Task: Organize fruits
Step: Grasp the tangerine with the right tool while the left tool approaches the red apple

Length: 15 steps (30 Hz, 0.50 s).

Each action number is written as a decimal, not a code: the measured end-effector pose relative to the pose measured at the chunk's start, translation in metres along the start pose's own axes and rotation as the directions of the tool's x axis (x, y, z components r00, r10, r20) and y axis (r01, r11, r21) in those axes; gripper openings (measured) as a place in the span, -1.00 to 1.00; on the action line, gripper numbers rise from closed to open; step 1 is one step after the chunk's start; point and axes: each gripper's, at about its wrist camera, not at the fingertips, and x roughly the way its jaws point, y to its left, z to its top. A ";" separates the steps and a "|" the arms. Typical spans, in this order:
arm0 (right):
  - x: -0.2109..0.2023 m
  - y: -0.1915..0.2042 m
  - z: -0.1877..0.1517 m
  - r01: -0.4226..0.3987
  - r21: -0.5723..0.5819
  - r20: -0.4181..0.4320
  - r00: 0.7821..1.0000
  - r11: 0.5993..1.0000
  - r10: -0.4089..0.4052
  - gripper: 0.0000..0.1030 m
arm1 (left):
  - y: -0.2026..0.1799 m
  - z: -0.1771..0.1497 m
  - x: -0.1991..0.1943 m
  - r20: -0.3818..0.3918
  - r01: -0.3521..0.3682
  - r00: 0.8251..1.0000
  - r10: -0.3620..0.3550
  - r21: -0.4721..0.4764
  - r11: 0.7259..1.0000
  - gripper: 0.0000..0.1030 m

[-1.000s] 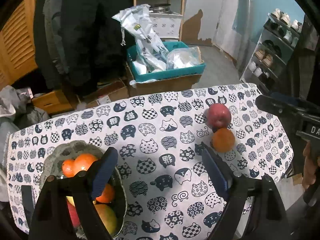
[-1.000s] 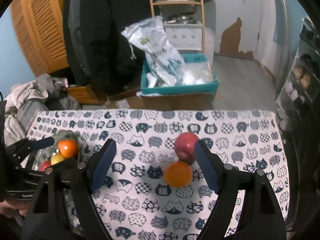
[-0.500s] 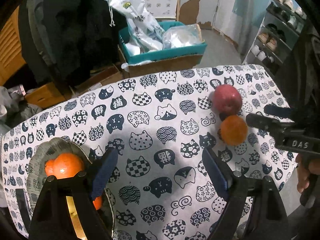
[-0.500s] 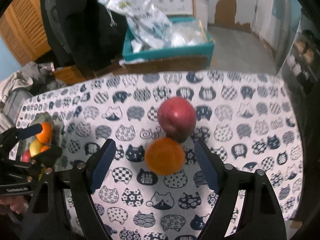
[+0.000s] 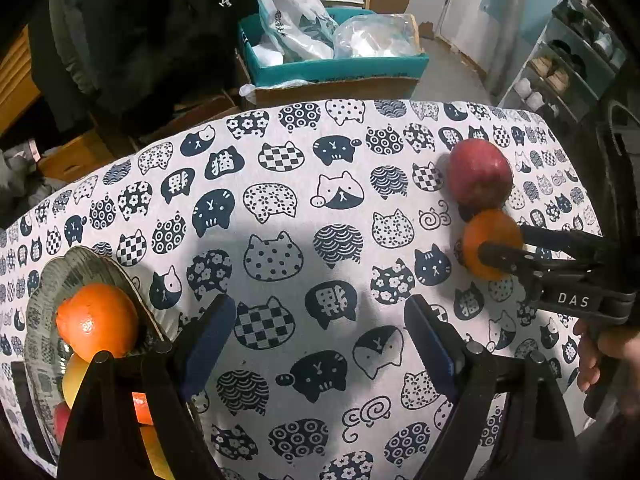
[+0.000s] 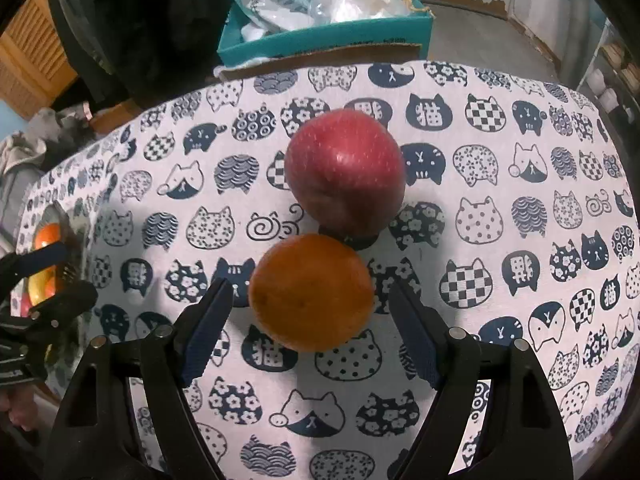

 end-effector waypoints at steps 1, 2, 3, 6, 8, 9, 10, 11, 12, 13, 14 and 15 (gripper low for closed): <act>0.001 0.000 0.000 -0.001 -0.001 -0.002 1.000 1.000 0.001 0.57 | 0.000 0.000 0.001 -0.002 0.001 1.000 -0.001 -0.002 1.000 0.70; 0.003 0.001 0.000 -0.003 -0.003 -0.004 1.000 1.000 0.003 0.56 | 0.000 0.001 0.002 -0.004 0.001 1.000 -0.001 -0.005 1.000 0.70; 0.004 0.002 0.000 -0.003 -0.007 -0.005 1.000 1.000 0.003 0.56 | 0.000 0.001 0.002 -0.004 0.002 1.000 -0.002 -0.006 1.000 0.70; 0.008 0.006 0.000 0.000 -0.032 -0.011 1.000 1.000 -0.001 0.49 | -0.001 0.002 0.003 -0.004 0.002 1.000 -0.003 -0.005 1.000 0.70; 0.011 0.008 -0.001 0.023 -0.049 -0.013 1.000 0.999 -0.023 0.37 | -0.001 0.003 0.002 -0.005 0.003 1.000 -0.003 -0.006 1.000 0.70; 0.011 0.009 -0.001 0.024 -0.054 -0.012 1.000 0.998 -0.025 0.37 | -0.001 0.003 0.002 -0.004 0.003 1.000 -0.003 -0.007 1.000 0.70; 0.012 0.009 0.000 0.022 -0.054 -0.011 1.000 0.998 -0.023 0.36 | -0.002 0.003 0.002 -0.005 0.004 1.000 -0.004 -0.008 1.000 0.70; 0.012 0.008 0.000 0.018 -0.051 -0.011 1.000 0.999 -0.019 0.36 | -0.003 0.005 0.002 -0.004 0.006 1.000 -0.006 -0.011 1.000 0.70; 0.012 0.007 0.000 0.014 -0.048 -0.012 1.000 0.999 -0.014 0.35 | -0.005 0.006 0.002 -0.004 0.007 1.000 -0.007 -0.012 1.000 0.70; 0.011 0.006 0.000 0.009 -0.046 -0.011 1.000 0.999 -0.009 0.34 | -0.006 0.008 0.002 -0.004 0.009 1.000 -0.009 -0.012 1.000 0.70; 0.011 0.005 0.000 0.004 -0.045 -0.010 1.000 0.999 -0.004 0.33 | -0.008 0.010 0.002 -0.002 0.010 1.000 -0.010 -0.013 1.000 0.70; 0.009 0.003 -0.001 0.002 -0.043 -0.008 1.000 0.999 -0.003 0.32 | -0.010 0.012 0.002 0.000 0.012 1.000 -0.012 -0.015 1.000 0.70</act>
